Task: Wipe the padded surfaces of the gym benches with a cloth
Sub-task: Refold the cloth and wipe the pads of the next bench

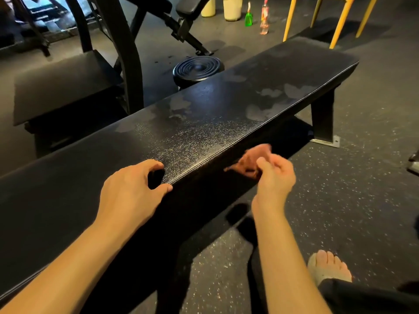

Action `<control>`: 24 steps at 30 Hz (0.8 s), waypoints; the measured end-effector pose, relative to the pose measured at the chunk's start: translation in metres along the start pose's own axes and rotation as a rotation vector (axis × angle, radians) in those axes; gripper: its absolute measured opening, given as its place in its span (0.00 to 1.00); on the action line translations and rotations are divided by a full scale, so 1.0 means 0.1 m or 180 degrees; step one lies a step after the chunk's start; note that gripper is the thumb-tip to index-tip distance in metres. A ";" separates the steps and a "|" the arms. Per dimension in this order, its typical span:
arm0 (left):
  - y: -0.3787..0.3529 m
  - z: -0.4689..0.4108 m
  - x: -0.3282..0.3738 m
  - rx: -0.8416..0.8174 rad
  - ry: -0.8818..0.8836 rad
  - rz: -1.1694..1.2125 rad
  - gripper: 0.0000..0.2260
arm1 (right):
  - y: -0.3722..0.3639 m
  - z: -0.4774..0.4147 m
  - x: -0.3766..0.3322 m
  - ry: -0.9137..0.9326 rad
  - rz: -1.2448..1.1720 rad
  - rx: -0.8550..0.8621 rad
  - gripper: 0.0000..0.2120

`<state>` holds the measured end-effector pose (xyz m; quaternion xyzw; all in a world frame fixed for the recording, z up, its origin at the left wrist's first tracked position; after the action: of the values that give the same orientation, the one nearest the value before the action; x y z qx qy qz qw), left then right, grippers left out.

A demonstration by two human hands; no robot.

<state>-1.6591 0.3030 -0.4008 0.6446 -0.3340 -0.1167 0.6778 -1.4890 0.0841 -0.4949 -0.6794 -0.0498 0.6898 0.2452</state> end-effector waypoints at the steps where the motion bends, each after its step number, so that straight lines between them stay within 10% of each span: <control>1: -0.01 0.00 0.00 0.0012 -0.0018 -0.0003 0.21 | -0.05 -0.09 -0.03 0.0092 -0.0019 0.0016 0.11; 6: -0.01 0.00 0.03 0.0061 -0.0020 -0.0075 0.20 | -0.38 0.16 -0.11 0.0185 0.0119 -0.0737 0.11; 11: 0.00 -0.01 0.04 -0.0091 0.0025 0.0058 0.18 | -0.61 0.83 0.07 -0.0315 0.0422 -0.2591 0.14; 18: -0.01 0.01 -0.04 -0.0152 -0.0125 -0.0037 0.22 | -0.04 -0.04 -0.23 0.0185 0.0311 -0.0326 0.09; 24: 0.04 0.00 -0.05 -0.0320 -0.0326 0.0118 0.22 | -0.42 0.59 0.07 -0.0097 0.0337 -0.1128 0.08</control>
<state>-1.6642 0.3063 -0.3984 0.5966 -0.3738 -0.1535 0.6934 -1.5341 0.1392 -0.4805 -0.7031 -0.1384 0.6924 0.0843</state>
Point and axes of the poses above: each hand's wrist, its own z-axis away from the middle knuckle, its own y-axis out of the back of the hand, x = y × z, the point moved 6 cm from there along -z, towards the middle knuckle, and after that the axes turned 13 degrees about y, right-handed, at the moved point
